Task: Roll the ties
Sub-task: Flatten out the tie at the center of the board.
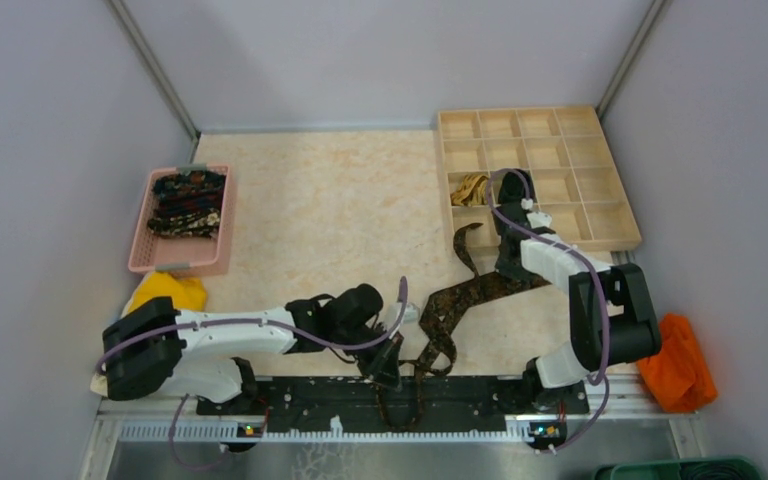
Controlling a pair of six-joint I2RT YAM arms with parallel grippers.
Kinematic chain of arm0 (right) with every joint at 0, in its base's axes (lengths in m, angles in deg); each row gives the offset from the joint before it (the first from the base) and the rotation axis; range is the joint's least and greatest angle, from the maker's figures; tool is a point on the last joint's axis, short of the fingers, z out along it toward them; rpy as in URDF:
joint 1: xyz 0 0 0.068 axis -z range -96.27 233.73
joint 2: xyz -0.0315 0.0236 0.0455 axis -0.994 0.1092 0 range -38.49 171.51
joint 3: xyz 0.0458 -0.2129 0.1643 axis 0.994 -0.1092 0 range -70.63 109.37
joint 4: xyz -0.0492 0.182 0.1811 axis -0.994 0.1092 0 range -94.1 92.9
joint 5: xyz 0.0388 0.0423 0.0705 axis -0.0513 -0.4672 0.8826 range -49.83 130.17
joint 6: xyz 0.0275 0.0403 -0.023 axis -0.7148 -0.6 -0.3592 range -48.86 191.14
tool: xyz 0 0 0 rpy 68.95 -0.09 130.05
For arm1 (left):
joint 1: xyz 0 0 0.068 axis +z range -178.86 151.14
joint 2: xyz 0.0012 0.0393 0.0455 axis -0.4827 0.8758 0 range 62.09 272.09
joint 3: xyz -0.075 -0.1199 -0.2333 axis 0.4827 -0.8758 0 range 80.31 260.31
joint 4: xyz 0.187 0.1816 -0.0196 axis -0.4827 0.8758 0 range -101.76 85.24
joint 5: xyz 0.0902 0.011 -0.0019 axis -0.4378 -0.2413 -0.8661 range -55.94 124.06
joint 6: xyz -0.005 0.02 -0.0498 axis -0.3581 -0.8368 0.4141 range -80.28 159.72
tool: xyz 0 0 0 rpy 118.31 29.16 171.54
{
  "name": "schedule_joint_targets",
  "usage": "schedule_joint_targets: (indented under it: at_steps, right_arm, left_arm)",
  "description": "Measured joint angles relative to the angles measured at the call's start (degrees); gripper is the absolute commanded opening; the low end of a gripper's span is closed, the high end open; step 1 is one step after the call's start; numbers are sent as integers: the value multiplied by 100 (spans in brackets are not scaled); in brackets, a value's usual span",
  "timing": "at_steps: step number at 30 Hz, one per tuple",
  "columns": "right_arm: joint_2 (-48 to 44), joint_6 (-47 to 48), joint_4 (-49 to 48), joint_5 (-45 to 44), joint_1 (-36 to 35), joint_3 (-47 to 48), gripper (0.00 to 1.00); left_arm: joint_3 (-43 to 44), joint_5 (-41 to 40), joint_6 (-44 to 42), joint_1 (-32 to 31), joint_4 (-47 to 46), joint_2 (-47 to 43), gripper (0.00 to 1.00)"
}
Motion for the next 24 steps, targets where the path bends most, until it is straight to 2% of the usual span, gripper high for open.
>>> schedule_joint_targets:
  at_steps: [6, 12, 18, 19, 24]
  right_arm:
    - [-87, 221, -52, 444, 26, 0, 0]
    - [-761, 393, -52, 793, -57, -4, 1]
    - [-1676, 581, -111, 1034, -105, -7, 2]
    - [-1755, 605, -118, 1067, -105, -7, 2]
    - [-1818, 748, -92, 1130, -105, -7, 3]
  left_arm:
    - [177, -262, 254, -446, 304, 693, 0]
    - [577, -1064, 876, -448, 1069, 1563, 0]
    - [1458, -2496, 1676, -490, 1956, 1873, 0]
    - [1526, -2885, 1779, -481, 2085, 1873, 0]
    - [1497, -3626, 2031, 17, 2356, 1714, 0]
